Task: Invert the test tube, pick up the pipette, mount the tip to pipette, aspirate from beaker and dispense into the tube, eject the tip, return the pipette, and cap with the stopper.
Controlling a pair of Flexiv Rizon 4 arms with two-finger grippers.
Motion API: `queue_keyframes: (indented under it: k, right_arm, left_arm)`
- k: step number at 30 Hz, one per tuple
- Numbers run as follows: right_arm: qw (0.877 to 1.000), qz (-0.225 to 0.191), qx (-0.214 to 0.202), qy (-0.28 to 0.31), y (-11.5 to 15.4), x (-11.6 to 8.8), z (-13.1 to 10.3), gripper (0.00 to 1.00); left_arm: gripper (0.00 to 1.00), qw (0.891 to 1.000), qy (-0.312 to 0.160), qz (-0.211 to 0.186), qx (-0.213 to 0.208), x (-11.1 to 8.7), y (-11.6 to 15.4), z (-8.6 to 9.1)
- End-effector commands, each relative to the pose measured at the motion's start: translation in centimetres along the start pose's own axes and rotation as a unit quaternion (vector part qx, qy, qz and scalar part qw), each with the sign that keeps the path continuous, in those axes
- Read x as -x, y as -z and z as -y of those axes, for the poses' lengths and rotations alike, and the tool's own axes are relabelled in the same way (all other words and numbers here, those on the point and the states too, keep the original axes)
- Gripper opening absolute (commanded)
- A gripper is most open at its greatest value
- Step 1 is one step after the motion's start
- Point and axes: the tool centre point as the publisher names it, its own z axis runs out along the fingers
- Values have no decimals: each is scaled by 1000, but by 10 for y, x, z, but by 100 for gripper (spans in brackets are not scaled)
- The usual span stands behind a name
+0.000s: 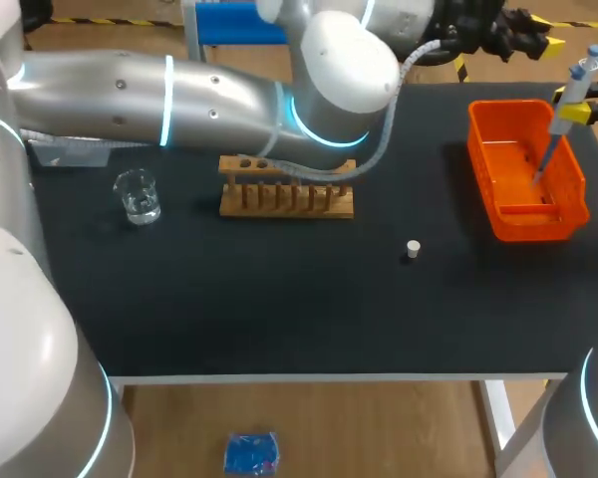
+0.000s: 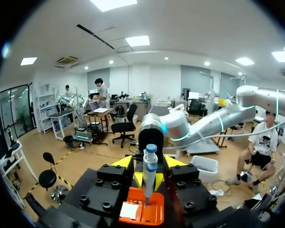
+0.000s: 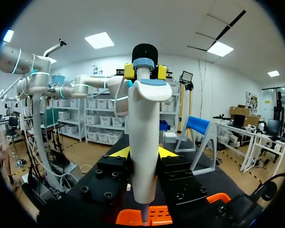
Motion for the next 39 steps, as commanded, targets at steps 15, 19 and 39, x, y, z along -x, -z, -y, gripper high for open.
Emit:
queue_keyframes:
  k: [15,19,39]
  right_arm:
    - [1000,-2,-1,0,1,1,0,0]
    - [1000,-2,-1,0,1,1,0,0]
    - [1000,-2,-1,0,1,1,0,0]
  left_arm:
    - [0,999,-11,-9,-49,4,-23,-14]
    - [0,998,-15,-16,-57,5,-28,-11]
    - [0,996,-18,-42,-80,-3,-54,-11]
